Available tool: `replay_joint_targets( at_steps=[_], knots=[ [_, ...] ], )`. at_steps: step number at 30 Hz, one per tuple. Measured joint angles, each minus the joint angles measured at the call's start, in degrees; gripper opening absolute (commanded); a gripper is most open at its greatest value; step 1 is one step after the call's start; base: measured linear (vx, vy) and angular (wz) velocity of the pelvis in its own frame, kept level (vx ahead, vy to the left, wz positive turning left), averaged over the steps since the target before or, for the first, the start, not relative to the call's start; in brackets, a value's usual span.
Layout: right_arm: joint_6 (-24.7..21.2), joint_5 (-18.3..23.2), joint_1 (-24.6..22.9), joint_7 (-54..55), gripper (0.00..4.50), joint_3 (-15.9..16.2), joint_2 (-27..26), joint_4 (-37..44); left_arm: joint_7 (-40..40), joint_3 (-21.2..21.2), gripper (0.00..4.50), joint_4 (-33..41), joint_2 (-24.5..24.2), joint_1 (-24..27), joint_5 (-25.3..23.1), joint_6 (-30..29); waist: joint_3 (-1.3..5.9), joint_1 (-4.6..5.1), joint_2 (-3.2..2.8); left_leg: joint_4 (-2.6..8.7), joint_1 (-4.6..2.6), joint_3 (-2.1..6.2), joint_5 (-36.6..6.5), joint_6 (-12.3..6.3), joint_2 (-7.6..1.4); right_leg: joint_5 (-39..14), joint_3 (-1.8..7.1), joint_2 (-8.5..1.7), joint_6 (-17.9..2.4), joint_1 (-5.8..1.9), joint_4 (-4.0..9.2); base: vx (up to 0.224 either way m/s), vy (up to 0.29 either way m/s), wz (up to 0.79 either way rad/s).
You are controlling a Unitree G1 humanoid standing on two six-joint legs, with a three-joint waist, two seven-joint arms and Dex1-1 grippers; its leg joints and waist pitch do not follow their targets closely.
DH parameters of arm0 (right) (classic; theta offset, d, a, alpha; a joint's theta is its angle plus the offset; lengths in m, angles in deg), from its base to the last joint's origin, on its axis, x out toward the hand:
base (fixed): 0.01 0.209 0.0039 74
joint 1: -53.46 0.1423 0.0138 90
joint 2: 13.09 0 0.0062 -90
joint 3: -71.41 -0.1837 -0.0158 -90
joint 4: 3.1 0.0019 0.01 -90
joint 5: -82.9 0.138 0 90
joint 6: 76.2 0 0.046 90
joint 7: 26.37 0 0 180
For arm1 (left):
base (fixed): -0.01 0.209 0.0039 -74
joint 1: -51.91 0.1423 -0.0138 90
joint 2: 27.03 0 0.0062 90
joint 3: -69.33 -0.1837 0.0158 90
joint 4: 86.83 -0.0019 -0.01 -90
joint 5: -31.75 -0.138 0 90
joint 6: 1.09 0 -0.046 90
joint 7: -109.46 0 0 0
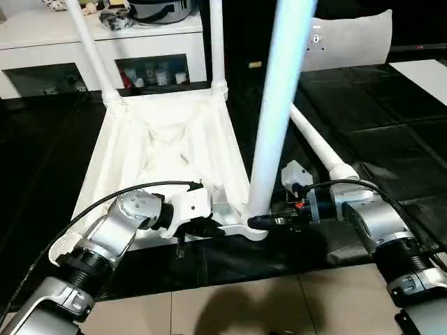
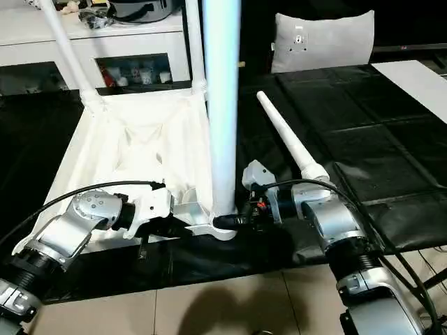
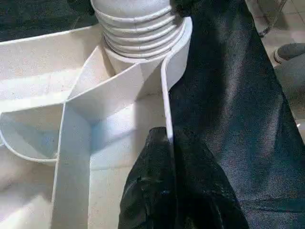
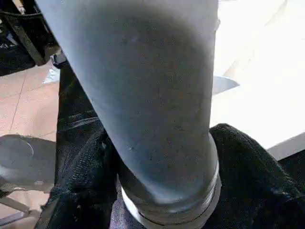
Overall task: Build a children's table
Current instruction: Rotate leg to tighten
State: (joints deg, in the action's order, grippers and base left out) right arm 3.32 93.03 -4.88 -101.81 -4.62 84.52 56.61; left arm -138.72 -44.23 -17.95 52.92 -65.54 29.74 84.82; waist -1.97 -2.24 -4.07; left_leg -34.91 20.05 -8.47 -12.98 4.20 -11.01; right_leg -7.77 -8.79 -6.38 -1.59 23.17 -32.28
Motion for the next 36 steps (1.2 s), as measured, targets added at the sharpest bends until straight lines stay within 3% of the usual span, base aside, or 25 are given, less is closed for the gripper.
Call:
replay_joint_targets(
  at_steps=[4,7,10,12,13,17,22,23,25,27,36],
  knots=[
    [-1.5,0.3,-0.4,0.3,2.65,-0.2,0.0,0.7,0.0,0.0,0.0,0.2,0.1,0.0,0.1,-0.8,0.01,-0.05,0.02,0.0,-0.01,-0.01,0.0,0.0,0.0,0.0,0.0,0.0,0.0,0.0,-0.01,0.0,0.0,0.0],
    [-5.1,0.9,-2.3,3.0,2.65,-1.2,-1.0,3.9,1.2,1.2,0.0,2.7,1.0,1.0,1.1,-5.8,0.02,-0.04,0.02,0.01,-0.05,-0.03,0.0,-0.01,0.0,0.0,0.05,0.0,0.0,-0.01,-0.01,0.0,0.0,0.0],
    [-8.9,-0.3,-3.2,11.0,2.64,-2.8,-4.0,6.3,5.9,4.2,0.0,5.2,3.1,2.5,1.2,-13.8,0.04,0.63,0.07,-0.02,-0.21,-0.1,0.0,0.24,0.0,0.0,0.13,0.0,0.0,-0.05,-0.09,0.0,0.0,0.0],
    [-11.3,-1.1,-3.3,18.4,2.64,-4.8,-7.3,6.6,10.1,5.8,0.0,5.8,5.0,2.6,1.1,-18.4,0.0,1.93,0.14,-0.05,-0.33,-0.11,0.0,0.38,0.0,0.0,0.13,0.03,0.0,-0.05,-0.08,0.0,0.0,0.0],
    [-13.0,-1.5,-3.2,24.9,2.64,-6.9,-10.1,6.4,14.1,7.2,0.0,6.0,7.4,2.6,1.0,-21.6,-0.01,3.07,0.14,-0.08,-0.38,-0.07,0.1,0.46,0.01,0.0,0.14,0.02,0.0,-0.05,-0.07,0.0,0.0,0.0],
    [-14.7,-3.0,-1.0,38.3,2.64,-10.2,-15.0,4.2,24.3,9.7,0.0,6.3,14.8,2.6,0.7,-26.8,-0.05,5.98,0.14,-0.22,-0.06,0.21,0.1,0.47,0.03,0.0,-0.12,0.02,0.0,-0.05,0.3,0.0,0.0,0.0],
    [-12.5,-5.0,2.4,51.6,2.64,-12.5,-20.2,-0.5,34.8,11.3,0.0,5.0,21.4,0.6,-1.3,-30.4,-0.04,7.62,0.1,-0.21,0.33,0.33,0.0,0.41,0.09,0.0,-0.4,-0.01,0.0,-0.05,0.55,0.0,0.0,0.0],
    [-11.9,-5.3,2.4,52.4,2.64,-12.9,-20.6,-0.7,35.4,11.2,0.0,5.0,21.8,0.4,-1.7,-30.5,-0.04,7.71,0.11,-0.2,0.41,0.37,0.0,0.34,0.09,0.0,-0.45,-0.01,0.0,-0.04,0.56,0.0,0.0,0.0],
    [-11.1,-5.0,2.2,52.0,3.2,-13.7,-20.7,-0.9,35.8,10.4,0.0,5.1,22.0,0.2,-2.0,-30.5,-0.03,7.69,0.09,-0.16,0.51,0.47,-0.1,0.21,0.1,0.0,-0.48,-0.03,0.0,-0.04,0.56,0.0,0.0,0.0],
    [-10.0,-4.8,1.8,51.1,3.36,-14.0,-20.5,-0.8,35.8,9.9,0.0,5.2,21.9,0.2,-2.2,-30.1,-0.02,7.54,0.08,-0.05,0.53,0.51,-0.1,0.07,0.09,0.0,-0.51,-0.02,0.1,-0.03,0.56,0.0,0.0,0.0],
    [-6.2,-2.9,-2.6,40.6,4.18,-13.4,-14.9,1.8,32.7,7.7,0.0,4.9,19.3,0.1,-2.2,-26.5,-0.02,5.65,-0.02,0.09,0.48,0.41,0.0,-0.07,0.04,-0.1,-0.45,0.01,0.2,0.1,0.41,0.0,0.0,0.0]
  ],
)
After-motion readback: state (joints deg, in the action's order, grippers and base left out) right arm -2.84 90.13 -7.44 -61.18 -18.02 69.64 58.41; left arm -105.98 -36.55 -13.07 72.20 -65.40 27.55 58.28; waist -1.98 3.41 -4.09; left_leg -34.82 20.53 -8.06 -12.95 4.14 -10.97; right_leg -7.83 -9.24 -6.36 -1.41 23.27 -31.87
